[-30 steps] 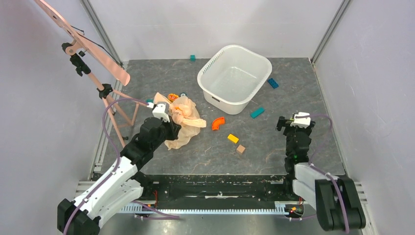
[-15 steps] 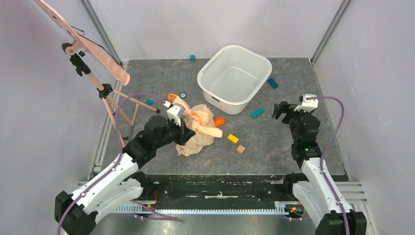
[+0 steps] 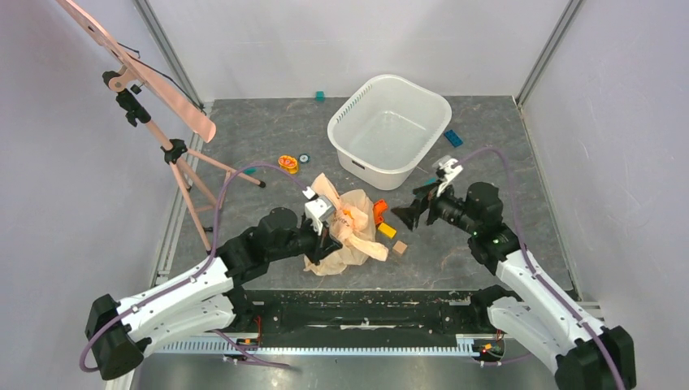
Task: Take the fake fruits out of the plastic bag
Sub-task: Move the plastic bag to the center of the board.
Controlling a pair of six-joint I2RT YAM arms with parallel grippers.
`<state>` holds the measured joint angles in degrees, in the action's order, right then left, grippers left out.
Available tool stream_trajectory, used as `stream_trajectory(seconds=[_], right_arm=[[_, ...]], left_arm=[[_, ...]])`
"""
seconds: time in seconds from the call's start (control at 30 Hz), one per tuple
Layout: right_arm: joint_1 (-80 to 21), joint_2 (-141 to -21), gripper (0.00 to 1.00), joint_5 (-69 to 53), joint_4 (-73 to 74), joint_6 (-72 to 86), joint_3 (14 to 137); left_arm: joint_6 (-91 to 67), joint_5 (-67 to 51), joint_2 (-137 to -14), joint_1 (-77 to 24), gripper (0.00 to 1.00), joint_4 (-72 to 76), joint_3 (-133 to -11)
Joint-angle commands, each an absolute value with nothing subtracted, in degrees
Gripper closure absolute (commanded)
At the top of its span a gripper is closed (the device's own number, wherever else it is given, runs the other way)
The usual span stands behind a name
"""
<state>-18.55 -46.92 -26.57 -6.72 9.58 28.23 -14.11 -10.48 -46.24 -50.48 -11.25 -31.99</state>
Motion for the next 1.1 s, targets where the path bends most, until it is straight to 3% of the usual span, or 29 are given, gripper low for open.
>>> stream_trajectory(seconds=[0.0,0.27,0.5,0.93,1.07], right_arm=[[-26.2,-48.2,0.04,-28.9,-3.6,6.1,31.6],[-31.6,-49.1,0.11,-39.6,-8.2,3.7,29.5],[-33.8,-52.0,0.17,-39.7,-8.7,-1.9,29.5],[-36.0,-57.9,0.18,-42.7,-18.4,-14.5,29.2],[-36.0,-60.9,0.21,-43.1,-15.6,-19.3,32.1]], left_arm=[[-9.0,-8.7,-47.8,-54.1,0.98,-7.6,-31.7],[-7.9,-6.5,-49.9,-56.8,0.98,-7.7,-32.1],[-7.5,-7.0,-50.3,-57.7,0.98,-8.0,-32.1],[-6.9,-8.6,-50.9,-58.1,0.98,-8.2,-32.0],[-6.7,-8.8,-50.4,-58.1,0.98,-8.5,-31.7]])
